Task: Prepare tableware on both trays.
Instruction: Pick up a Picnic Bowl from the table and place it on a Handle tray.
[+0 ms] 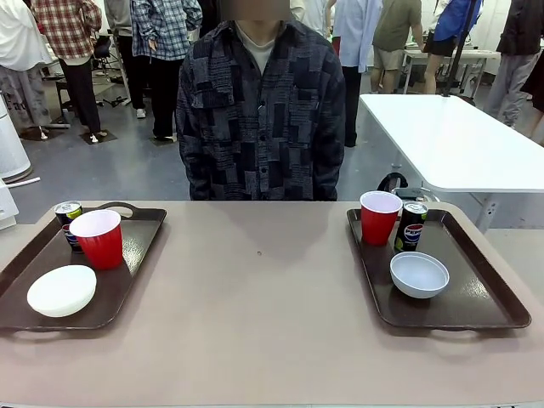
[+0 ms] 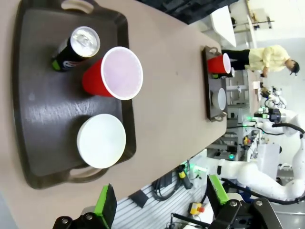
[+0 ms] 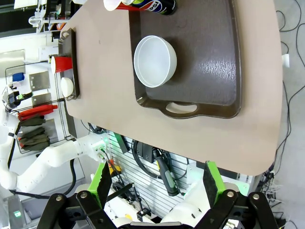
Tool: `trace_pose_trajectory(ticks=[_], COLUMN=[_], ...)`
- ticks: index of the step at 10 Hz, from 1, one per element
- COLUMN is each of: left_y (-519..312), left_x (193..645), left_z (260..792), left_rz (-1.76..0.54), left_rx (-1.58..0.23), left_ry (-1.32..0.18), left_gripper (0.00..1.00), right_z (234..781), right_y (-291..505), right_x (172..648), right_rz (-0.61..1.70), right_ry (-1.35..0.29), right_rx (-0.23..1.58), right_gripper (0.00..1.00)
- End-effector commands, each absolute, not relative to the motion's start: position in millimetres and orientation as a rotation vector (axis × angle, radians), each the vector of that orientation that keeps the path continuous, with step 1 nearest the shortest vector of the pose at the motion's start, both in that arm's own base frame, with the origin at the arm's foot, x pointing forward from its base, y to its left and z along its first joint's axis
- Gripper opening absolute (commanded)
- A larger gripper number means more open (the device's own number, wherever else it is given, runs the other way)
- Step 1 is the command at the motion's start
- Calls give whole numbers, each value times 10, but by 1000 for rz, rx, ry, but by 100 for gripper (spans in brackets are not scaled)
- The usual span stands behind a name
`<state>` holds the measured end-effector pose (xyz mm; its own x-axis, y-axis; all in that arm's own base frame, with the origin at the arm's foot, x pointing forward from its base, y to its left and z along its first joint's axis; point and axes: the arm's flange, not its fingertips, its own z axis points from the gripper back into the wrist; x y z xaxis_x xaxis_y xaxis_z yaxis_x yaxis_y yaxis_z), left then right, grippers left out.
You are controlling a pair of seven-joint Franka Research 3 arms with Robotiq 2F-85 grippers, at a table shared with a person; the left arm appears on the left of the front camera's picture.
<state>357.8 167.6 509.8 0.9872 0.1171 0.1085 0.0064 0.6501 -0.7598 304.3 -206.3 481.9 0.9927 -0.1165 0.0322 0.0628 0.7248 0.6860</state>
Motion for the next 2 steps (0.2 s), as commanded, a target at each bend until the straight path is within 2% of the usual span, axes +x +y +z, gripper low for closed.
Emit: trace_pose_trajectory(ticks=[1, 2], left_y=[1699, 1699], left_x=[3562, 3562], left_z=[5096, 5096], left_rz=[68, 68], left_rx=[-884, -884], left_ry=[-160, -160], left_gripper=[100, 100], right_z=[4829, 4829], right_y=[-2049, -2049], right_x=[3053, 3053], right_rz=[-100, -100], right_ry=[-81, -81], right_rx=[768, 768], right_gripper=[100, 100])
